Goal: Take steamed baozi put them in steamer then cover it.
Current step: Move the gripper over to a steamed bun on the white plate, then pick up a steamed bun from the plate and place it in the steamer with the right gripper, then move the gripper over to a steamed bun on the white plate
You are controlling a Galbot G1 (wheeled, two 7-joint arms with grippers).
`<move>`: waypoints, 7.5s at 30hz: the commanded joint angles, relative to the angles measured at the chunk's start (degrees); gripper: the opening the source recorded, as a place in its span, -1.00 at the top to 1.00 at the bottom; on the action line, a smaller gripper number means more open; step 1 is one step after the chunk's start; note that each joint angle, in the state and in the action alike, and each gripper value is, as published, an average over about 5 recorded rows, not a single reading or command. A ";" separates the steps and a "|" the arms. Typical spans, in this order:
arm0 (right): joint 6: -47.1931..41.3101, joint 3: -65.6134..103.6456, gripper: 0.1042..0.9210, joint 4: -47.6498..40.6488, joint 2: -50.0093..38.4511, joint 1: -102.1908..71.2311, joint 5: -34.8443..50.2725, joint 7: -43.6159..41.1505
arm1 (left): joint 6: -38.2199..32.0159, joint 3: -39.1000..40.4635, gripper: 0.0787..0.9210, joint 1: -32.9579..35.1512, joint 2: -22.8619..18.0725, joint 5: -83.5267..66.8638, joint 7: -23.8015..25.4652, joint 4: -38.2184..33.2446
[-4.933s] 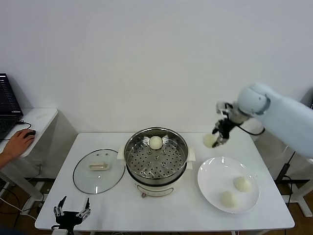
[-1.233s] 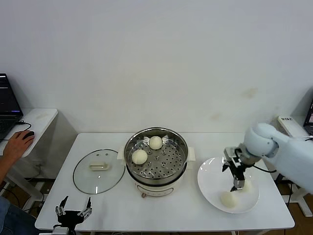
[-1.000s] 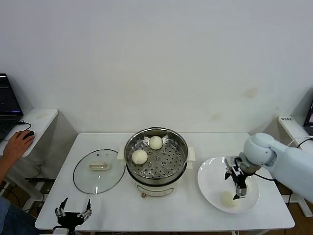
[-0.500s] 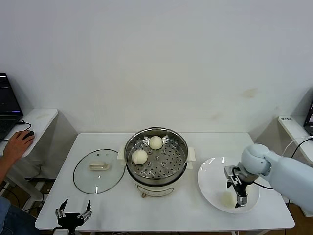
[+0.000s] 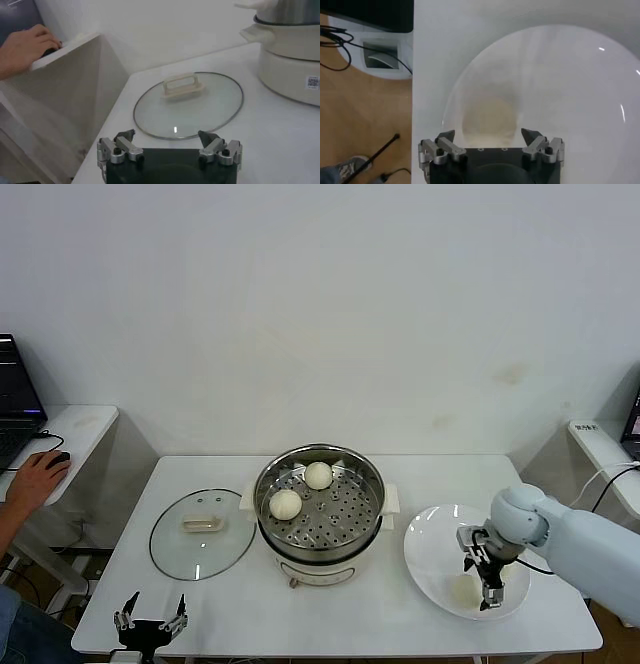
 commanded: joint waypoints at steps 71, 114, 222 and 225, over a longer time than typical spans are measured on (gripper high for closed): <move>37.86 -22.10 -0.10 -0.84 32.43 37.60 3.71 2.19 | -3.56 -0.39 -0.77 -2.49 -2.04 3.81 -3.06 -0.30; 45.90 -23.26 -0.12 0.09 34.08 33.40 -10.15 4.65 | -3.64 -0.09 -0.77 -2.01 -2.57 3.77 -3.29 0.03; 4.33 3.79 -0.36 -17.51 4.27 2.25 -4.85 1.43 | 0.86 -0.06 -0.77 -3.49 0.02 -1.47 0.33 3.07; 4.31 4.05 -0.27 -17.45 4.16 2.06 -4.94 1.28 | 0.84 -0.01 -0.77 -3.46 -0.04 -1.42 0.32 3.15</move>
